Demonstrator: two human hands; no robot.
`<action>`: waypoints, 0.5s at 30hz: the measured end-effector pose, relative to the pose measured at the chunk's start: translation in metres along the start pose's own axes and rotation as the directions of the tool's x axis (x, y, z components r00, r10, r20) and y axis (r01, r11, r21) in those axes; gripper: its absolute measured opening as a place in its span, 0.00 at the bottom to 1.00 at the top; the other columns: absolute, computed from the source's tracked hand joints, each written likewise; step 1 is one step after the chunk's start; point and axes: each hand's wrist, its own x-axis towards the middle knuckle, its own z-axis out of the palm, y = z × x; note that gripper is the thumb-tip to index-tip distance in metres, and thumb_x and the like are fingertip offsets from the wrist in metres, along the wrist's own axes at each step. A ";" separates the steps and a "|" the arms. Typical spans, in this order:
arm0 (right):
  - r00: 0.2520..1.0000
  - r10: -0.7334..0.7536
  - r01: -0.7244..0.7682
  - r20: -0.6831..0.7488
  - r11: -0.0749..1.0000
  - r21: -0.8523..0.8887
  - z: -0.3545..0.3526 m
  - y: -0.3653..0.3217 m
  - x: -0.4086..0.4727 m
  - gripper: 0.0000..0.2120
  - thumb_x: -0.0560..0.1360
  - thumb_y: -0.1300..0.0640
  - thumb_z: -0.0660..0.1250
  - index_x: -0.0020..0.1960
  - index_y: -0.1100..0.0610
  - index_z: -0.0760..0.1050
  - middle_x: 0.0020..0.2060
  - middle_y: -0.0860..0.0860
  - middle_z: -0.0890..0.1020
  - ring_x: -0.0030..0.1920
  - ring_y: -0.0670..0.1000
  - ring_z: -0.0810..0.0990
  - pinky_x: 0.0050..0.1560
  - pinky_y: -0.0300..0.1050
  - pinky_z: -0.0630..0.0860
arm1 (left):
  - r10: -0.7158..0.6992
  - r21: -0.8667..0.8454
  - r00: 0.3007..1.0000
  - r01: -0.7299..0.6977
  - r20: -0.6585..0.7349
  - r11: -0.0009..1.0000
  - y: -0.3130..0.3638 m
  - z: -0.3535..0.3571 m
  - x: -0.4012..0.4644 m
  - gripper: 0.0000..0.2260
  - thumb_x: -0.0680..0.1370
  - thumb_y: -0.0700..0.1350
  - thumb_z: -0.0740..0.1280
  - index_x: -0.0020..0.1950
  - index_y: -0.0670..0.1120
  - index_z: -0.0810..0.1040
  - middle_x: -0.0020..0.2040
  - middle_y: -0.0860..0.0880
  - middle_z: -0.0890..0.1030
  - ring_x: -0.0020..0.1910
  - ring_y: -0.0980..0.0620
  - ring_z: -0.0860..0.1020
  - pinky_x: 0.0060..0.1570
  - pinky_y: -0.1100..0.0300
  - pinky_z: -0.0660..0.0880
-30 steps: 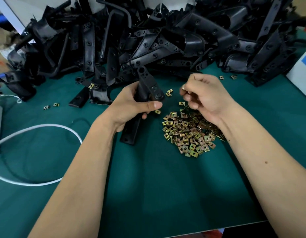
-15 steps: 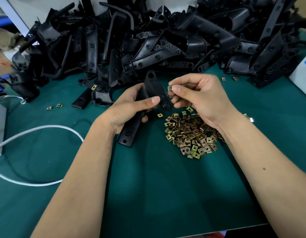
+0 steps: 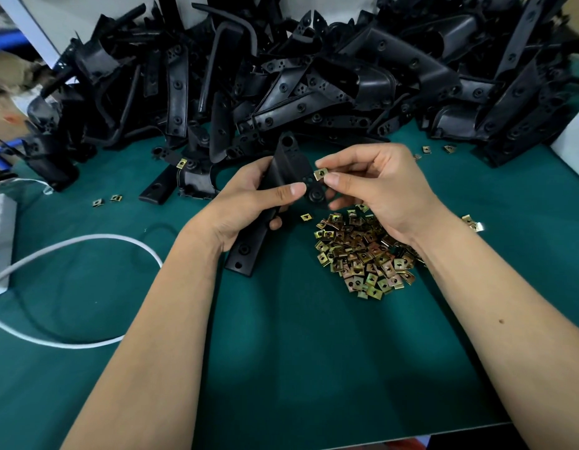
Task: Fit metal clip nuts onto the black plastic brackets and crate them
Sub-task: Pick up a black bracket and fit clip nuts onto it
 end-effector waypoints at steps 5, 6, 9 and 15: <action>1.000 0.021 -0.021 0.001 1.000 0.003 -0.001 0.001 0.001 0.10 0.76 0.71 0.71 0.53 0.60 0.85 0.39 0.55 0.86 0.39 0.52 0.85 0.38 0.41 0.82 | 0.000 0.007 1.000 0.000 0.000 1.000 0.000 0.001 0.000 0.15 0.75 0.44 0.74 0.60 0.45 0.77 0.41 0.51 0.79 0.36 0.54 0.72 0.27 0.62 0.70; 1.000 0.027 -0.027 -0.002 1.000 0.003 0.000 0.001 0.001 0.10 0.76 0.71 0.71 0.53 0.60 0.85 0.39 0.55 0.86 0.38 0.52 0.85 0.38 0.41 0.82 | 0.000 0.008 1.000 0.000 -0.002 1.000 0.000 0.001 0.000 0.15 0.75 0.44 0.74 0.60 0.45 0.77 0.40 0.52 0.79 0.36 0.54 0.72 0.27 0.62 0.70; 0.999 0.037 -0.037 -0.005 0.999 0.006 0.001 0.000 0.000 0.10 0.76 0.71 0.71 0.53 0.60 0.85 0.39 0.55 0.86 0.39 0.52 0.85 0.38 0.41 0.82 | -0.006 0.002 1.000 0.006 -0.007 1.000 0.000 0.002 0.000 0.16 0.74 0.44 0.74 0.60 0.44 0.78 0.39 0.52 0.79 0.36 0.53 0.72 0.27 0.62 0.70; 0.998 0.053 -0.052 -0.029 0.998 0.027 0.002 -0.001 0.000 0.05 0.79 0.66 0.70 0.51 0.61 0.85 0.40 0.57 0.86 0.39 0.54 0.84 0.37 0.42 0.81 | -0.016 0.021 1.000 0.016 0.006 1.000 0.000 0.002 0.001 0.16 0.74 0.45 0.75 0.60 0.45 0.78 0.39 0.53 0.79 0.35 0.54 0.72 0.27 0.62 0.70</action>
